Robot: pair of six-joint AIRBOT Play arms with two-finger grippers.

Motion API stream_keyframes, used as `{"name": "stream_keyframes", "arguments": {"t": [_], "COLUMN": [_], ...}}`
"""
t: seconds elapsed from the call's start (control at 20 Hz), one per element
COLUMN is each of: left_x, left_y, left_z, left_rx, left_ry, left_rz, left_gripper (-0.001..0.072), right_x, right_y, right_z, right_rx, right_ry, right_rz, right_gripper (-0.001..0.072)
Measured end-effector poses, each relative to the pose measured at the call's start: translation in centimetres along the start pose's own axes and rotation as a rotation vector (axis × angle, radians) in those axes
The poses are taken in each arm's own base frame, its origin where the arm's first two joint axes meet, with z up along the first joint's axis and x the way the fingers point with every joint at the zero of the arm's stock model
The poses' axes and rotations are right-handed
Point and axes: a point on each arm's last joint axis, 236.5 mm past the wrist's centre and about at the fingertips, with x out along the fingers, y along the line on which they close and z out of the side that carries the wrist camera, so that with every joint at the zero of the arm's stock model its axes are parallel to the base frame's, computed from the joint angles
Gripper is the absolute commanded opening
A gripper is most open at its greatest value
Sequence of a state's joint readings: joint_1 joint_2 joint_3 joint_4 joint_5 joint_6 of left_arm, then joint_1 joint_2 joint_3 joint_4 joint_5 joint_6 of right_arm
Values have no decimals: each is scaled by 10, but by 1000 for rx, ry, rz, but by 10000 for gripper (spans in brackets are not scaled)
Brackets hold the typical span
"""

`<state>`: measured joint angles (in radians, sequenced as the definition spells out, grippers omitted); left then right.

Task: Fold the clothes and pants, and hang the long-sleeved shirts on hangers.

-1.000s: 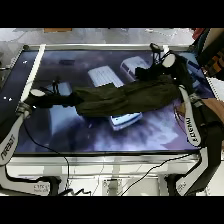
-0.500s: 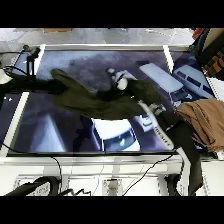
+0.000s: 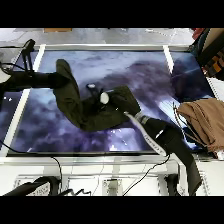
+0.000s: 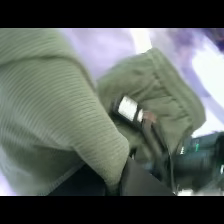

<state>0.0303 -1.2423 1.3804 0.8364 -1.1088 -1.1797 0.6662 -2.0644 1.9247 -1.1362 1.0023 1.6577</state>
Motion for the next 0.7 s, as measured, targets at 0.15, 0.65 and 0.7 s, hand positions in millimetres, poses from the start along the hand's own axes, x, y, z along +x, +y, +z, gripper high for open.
{"name": "stream_keyframes", "arguments": {"t": [0.15,0.65,0.7], "left_x": [35,181,187], "left_y": [-22,-153,-158], "left_z": [-14,-21,-18], "left_rx": [-4,-155,-158], "left_ry": [60,-88,-122], "left_rz": [-67,-279,-270], "left_gripper": [19,695,710], "right_x": [-55,-230,-237], "right_y": [-71,-263,-273], "right_z": [35,51,47], "right_rx": [73,375,393], "right_ry": [-75,-233,-236], "right_rz": [-85,-259,-267], "right_gripper": [46,47,47]}}
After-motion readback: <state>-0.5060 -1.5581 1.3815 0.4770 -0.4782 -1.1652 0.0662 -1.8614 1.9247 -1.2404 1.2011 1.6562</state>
